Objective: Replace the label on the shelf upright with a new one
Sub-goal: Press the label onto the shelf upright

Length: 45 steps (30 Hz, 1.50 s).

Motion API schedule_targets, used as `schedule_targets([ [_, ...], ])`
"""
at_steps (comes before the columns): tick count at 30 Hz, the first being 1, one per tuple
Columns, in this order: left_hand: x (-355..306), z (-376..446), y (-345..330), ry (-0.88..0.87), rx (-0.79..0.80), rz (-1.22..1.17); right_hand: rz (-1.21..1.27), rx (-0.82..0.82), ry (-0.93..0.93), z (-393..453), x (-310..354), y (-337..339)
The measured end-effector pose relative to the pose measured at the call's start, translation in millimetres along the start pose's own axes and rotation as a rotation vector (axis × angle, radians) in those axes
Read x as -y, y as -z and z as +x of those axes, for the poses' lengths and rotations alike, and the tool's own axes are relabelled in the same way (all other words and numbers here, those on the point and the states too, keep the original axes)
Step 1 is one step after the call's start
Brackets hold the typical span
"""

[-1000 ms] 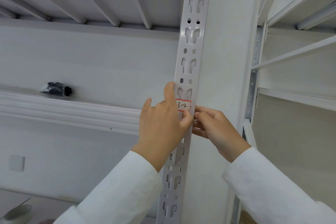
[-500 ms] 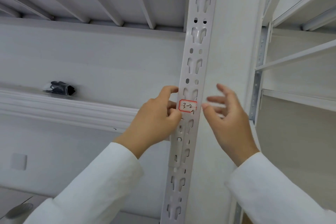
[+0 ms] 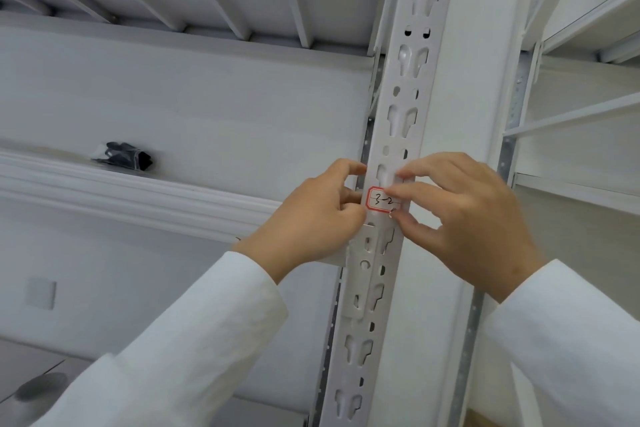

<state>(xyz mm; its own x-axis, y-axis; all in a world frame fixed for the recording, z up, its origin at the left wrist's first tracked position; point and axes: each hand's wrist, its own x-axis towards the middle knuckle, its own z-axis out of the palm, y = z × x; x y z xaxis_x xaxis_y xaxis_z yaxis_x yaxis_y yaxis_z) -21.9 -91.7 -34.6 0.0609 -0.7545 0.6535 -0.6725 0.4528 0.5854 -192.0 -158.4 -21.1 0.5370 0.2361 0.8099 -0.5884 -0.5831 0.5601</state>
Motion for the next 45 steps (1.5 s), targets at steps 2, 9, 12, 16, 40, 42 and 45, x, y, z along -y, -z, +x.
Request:
schedule_targets([
  [2,-0.4,-1.0,0.0,0.0,0.002,-0.005,-0.011,-0.003,0.051,3.3,-1.1,-0.1],
  [9,0.2,-1.3,-0.7,-0.009,0.004,-0.007,-0.057,-0.033,0.16,6.4,-4.7,-1.2],
  [12,-0.2,-1.4,-0.5,-0.004,0.007,-0.001,-0.053,-0.05,0.179,5.8,-5.9,-3.5],
  [16,-1.5,-2.0,-0.5,0.001,0.006,-0.01,-0.054,-0.073,0.19,3.8,-7.4,-6.4],
  [40,-6.2,-7.1,0.2,0.011,0.012,0.017,0.156,-0.13,0.045,2.0,-19.8,5.7],
  [42,-6.3,-7.2,-0.3,0.006,0.009,0.025,0.13,-0.098,0.036,-3.6,-19.3,7.3],
  [45,-7.0,-7.5,-0.4,0.007,0.001,0.034,0.071,-0.042,0.044,-6.4,-15.2,3.2],
])
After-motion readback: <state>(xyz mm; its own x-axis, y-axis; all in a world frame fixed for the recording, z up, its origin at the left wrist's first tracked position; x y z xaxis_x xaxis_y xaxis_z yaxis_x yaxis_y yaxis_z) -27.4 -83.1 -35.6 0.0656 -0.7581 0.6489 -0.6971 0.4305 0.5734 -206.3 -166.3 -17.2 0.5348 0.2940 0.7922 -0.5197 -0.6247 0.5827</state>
